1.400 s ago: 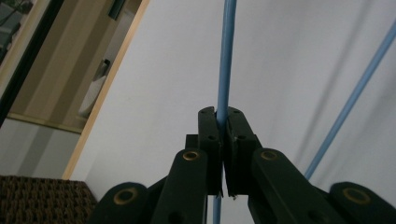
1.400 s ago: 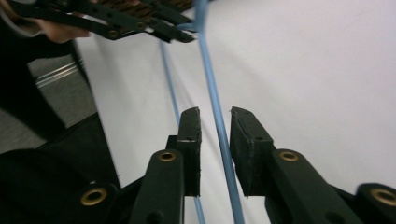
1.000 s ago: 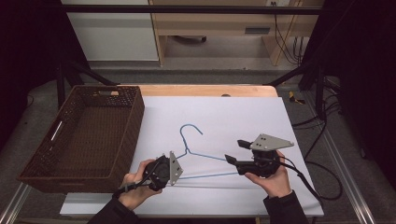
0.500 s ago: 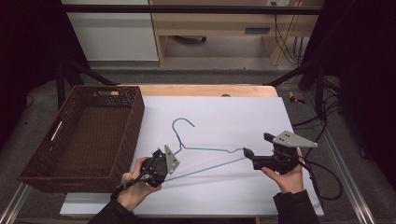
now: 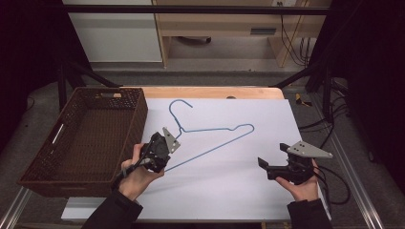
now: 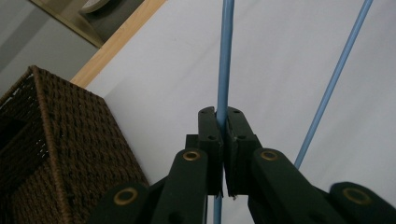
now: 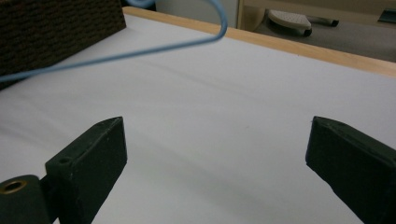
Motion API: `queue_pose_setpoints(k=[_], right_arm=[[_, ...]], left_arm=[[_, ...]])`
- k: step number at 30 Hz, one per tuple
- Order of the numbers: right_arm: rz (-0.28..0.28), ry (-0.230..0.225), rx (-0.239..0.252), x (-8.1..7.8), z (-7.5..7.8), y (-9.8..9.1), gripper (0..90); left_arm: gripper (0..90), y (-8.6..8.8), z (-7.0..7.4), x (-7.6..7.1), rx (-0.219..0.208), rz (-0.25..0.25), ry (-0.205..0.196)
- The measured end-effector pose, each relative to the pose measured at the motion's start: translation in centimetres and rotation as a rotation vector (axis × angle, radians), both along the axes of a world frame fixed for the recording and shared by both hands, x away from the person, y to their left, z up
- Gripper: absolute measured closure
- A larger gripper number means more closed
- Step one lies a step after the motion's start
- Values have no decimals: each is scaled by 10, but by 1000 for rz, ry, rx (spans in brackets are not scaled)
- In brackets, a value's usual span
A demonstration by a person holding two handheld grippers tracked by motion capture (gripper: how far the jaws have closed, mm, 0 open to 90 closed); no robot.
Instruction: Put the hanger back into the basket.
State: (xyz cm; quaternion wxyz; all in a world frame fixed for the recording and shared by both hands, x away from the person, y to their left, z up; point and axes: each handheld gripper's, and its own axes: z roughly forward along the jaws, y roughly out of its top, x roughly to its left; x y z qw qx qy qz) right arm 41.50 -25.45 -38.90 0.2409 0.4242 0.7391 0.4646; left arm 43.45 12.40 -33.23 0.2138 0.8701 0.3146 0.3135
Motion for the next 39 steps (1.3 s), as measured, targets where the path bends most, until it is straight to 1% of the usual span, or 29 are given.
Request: queue_pose_setpoints(k=[1,2,3,4,6,8,9,11,13,18,19,20,22,26,27,30,33,35,37,39], right_arm=[[-1,0,-10,1,-2,0,61],[-4,6,-7,1,-2,1,61],[-2,7,-15,1,-3,1,61],[-4,1,-20,1,-4,2,61],[-1,1,-20,1,-5,3,62],[-3,-3,-27,1,-6,4,66],[-1,-1,-27,1,-6,5,65],[1,1,-33,1,-7,6,64],[-1,4,-37,2,-8,7,64],[5,5,-36,2,-9,8,65],[2,7,-30,2,-9,9,65],[3,5,-32,2,-9,9,65],[3,6,-31,2,-10,9,65],[3,9,-30,2,-10,10,64],[1,11,-31,2,-10,10,64],[5,10,-36,2,-10,10,62],[3,9,-37,2,-11,10,61],[6,8,-39,2,-11,10,60],[6,9,-38,2,-10,10,59],[5,10,-31,2,-10,10,59]], left_arm=[[867,0,4,1,-16,4,-5],[867,0,8,2,-23,8,-7],[867,1,13,3,-26,13,-10],[867,3,18,4,-18,16,-9],[867,6,27,7,-22,24,-14],[867,9,34,11,-24,41,-26],[867,12,37,13,-19,49,-21],[867,16,42,17,-27,61,-20],[867,22,46,22,-39,68,-5],[867,40,55,33,-45,86,18],[867,45,58,36,-59,89,29],[867,48,59,38,-80,93,27],[867,55,64,41,-103,94,39],[867,68,73,45,-103,121,36],[867,71,75,45,-112,121,41],[867,79,82,44,-135,131,31],[868,86,89,42,-145,151,7],[868,90,93,42,-146,171,-5],[868,96,96,42,-133,186,-10],[868,102,97,42,-131,201,-16]])
